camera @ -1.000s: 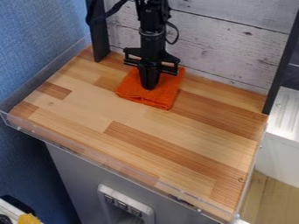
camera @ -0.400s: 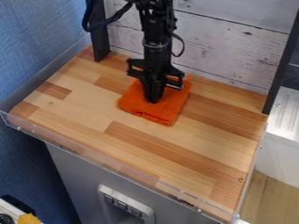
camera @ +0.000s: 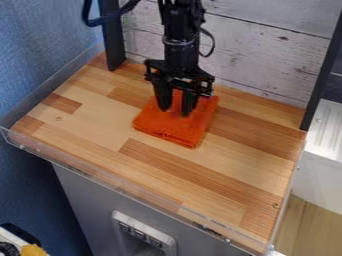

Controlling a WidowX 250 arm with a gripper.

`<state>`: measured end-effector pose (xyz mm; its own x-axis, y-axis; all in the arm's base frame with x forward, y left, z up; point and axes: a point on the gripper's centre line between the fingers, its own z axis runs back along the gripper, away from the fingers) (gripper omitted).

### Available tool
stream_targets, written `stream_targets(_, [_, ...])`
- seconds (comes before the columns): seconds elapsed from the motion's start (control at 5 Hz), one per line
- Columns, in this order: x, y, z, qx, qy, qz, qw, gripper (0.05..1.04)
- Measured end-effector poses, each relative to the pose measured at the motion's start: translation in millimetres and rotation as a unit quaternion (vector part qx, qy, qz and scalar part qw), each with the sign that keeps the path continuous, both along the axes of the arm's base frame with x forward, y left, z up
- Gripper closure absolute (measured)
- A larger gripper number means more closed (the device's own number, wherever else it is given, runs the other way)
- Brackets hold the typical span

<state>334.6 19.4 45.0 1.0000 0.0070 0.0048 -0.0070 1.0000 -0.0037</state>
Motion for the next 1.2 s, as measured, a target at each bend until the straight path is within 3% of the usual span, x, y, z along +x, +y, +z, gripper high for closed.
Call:
stream_targets(0.2, [-12.2,-6.4,13.1,0.0,-0.006,-0.007,1.0,0.086])
stream_targets(0.6, [-27.1,-13.9,32.2,-0.001,-0.013,-0.006,0.9999,0.082])
stream_targets(1.2, [-29.6,-25.5,45.6,0.002,0.008,-0.004,1.0,0.083])
